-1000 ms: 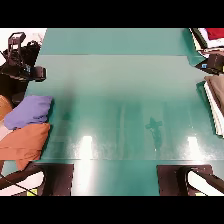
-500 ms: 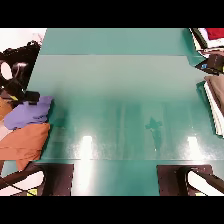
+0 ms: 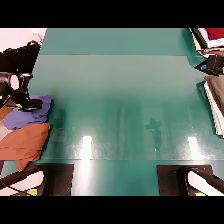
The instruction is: Fold the shirts.
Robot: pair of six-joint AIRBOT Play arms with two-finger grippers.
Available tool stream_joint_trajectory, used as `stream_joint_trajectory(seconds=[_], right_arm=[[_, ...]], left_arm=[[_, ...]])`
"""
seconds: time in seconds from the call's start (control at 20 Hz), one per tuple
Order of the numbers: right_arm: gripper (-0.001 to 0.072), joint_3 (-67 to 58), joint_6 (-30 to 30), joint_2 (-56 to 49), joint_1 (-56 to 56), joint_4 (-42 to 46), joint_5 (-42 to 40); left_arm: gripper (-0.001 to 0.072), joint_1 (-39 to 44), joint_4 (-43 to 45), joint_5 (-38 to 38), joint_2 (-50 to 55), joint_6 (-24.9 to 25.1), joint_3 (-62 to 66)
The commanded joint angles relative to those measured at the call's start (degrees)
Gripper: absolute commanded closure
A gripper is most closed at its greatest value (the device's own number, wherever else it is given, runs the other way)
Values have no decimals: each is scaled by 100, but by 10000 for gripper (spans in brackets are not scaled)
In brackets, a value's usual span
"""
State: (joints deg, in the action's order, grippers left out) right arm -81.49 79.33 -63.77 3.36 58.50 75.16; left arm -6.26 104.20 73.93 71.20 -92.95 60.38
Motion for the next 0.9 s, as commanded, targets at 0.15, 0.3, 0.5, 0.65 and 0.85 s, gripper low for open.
stream_joint_trajectory(seconds=[0.15,0.3,0.5,0.65,0.85], right_arm=[[696,-9,2,17,-2,-15,-55],[696,-297,4,17,-2,-13,-138],[696,-960,4,15,-2,-4,-369],[696,-1322,4,15,-2,-4,-424],[696,-1458,7,15,-2,-7,-341]], left_arm=[[688,24,-590,-68,-481,-9,1281],[689,308,-1482,4,-942,-11,2708],[688,1517,-2146,15,-1003,-13,4089],[688,2719,-2216,-214,-748,-9,4146],[687,4037,-2232,-107,420,11,4146]])
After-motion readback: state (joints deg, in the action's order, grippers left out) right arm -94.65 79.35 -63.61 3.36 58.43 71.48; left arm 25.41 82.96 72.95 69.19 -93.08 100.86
